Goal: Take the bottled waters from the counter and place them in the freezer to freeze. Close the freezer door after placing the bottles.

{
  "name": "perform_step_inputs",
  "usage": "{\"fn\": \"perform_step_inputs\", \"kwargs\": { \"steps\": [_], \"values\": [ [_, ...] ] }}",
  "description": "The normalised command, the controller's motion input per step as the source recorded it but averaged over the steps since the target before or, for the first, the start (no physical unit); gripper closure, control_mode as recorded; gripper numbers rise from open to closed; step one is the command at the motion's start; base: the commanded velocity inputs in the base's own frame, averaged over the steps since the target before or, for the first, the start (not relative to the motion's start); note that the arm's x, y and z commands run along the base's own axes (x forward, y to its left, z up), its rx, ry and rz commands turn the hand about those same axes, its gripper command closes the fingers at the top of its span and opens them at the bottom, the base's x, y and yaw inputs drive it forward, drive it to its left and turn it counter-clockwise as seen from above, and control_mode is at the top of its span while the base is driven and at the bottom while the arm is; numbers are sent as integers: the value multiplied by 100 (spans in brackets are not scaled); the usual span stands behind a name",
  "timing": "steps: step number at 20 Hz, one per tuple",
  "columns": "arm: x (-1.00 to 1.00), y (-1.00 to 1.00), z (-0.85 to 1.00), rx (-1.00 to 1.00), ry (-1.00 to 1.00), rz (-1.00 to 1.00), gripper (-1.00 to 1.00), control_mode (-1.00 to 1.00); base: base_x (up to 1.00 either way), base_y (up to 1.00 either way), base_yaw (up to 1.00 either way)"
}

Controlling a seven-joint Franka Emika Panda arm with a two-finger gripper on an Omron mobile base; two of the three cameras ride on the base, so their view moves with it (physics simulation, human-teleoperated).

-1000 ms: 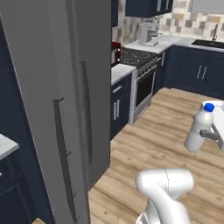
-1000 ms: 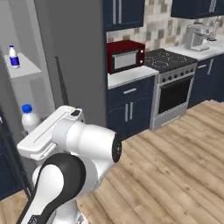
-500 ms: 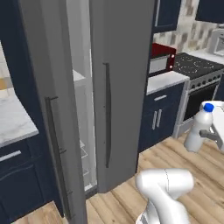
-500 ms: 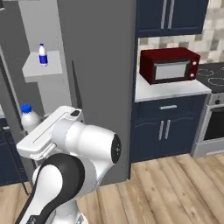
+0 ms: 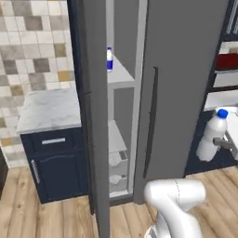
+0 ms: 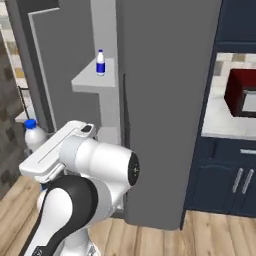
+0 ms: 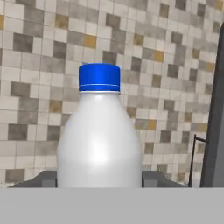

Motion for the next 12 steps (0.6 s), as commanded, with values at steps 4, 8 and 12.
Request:
{"fn": "perform_step_inputs", "kwargs": {
  "steps": [4,8,12],
  "values": [
    [0,0,0,0,0,0,100,100,47,-27,65],
    [0,0,0,0,0,0,100,100,27,-36,57],
    [0,0,0,0,0,0,100,100,-8,-43,14]
  ]
}}
